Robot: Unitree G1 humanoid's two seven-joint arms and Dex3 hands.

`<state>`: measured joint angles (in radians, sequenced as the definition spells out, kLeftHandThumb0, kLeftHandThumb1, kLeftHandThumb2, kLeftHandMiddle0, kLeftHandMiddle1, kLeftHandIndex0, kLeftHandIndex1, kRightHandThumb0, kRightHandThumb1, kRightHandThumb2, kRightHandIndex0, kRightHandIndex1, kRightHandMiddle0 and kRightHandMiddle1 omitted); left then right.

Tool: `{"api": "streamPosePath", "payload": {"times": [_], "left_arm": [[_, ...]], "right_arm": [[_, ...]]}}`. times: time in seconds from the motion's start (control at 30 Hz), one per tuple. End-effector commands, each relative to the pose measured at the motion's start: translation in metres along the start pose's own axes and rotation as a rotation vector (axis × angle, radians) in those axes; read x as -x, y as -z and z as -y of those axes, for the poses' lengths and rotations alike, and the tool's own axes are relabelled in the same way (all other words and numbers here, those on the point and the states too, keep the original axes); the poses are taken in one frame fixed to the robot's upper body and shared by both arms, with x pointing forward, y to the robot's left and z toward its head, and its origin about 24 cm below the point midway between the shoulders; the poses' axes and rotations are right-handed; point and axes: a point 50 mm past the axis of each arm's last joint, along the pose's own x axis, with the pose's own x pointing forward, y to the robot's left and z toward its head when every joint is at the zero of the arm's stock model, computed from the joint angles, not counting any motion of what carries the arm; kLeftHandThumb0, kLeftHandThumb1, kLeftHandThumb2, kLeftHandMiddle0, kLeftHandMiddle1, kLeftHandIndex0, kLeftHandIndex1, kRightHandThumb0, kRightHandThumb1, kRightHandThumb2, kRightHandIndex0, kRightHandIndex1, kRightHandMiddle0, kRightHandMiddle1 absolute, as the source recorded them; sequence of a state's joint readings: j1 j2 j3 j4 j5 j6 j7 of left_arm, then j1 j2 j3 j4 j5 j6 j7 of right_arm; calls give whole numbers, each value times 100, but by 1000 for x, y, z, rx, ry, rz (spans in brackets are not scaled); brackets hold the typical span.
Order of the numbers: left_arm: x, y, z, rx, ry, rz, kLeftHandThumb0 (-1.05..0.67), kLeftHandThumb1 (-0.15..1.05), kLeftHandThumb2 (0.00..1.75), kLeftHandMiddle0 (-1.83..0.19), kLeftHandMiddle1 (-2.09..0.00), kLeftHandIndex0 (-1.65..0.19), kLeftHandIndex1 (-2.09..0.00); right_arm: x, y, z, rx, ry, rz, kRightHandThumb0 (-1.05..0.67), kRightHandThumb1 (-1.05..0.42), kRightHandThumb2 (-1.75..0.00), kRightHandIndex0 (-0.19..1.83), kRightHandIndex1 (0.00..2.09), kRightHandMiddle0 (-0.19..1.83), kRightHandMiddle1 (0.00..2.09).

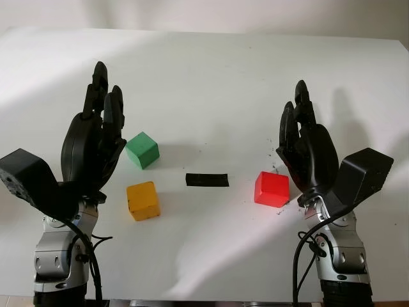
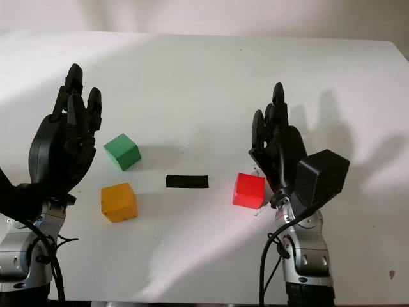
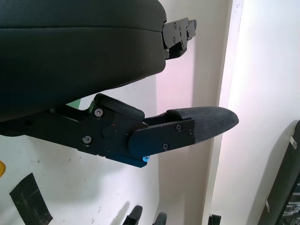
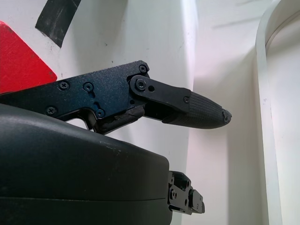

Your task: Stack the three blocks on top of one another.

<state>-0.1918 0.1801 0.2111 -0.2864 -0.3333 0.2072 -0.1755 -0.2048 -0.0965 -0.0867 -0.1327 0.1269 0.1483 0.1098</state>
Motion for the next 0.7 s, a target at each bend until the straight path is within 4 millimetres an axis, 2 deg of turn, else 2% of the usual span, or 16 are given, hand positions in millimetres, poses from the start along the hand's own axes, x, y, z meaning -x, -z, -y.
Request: {"api": "streamPosePath", "payload": {"times": [0.0, 0.33, 0.43, 0.63, 0.67], "left_arm": [[3, -4, 3, 2, 4, 18, -75, 105, 59, 19, 0, 19, 0], [5, -2, 3, 10, 1, 4, -73, 105, 61, 19, 0, 19, 0], [4, -1, 3, 4, 1, 10, -73, 105, 60, 19, 0, 19, 0], [2, -2, 2, -9, -10, 13, -75, 105, 60, 19, 0, 19, 0], [2, -2, 2, -10, -12, 12, -75, 105, 61, 19, 0, 19, 0]], "right_arm": [[4, -1, 3, 10, 3, 1, -67, -105, -67, -19, 0, -19, 0], [5, 0, 3, 25, -13, -15, -68, -105, -67, -19, 0, -19, 0], [6, -9, 12, 54, -21, -5, -67, -105, -59, -19, 0, -19, 0], [6, -45, 38, 345, -80, 50, -75, -105, -37, -12, 4, -10, 6], [6, -50, 41, 357, -107, 55, -75, -105, -28, -13, 4, -11, 5]]}}
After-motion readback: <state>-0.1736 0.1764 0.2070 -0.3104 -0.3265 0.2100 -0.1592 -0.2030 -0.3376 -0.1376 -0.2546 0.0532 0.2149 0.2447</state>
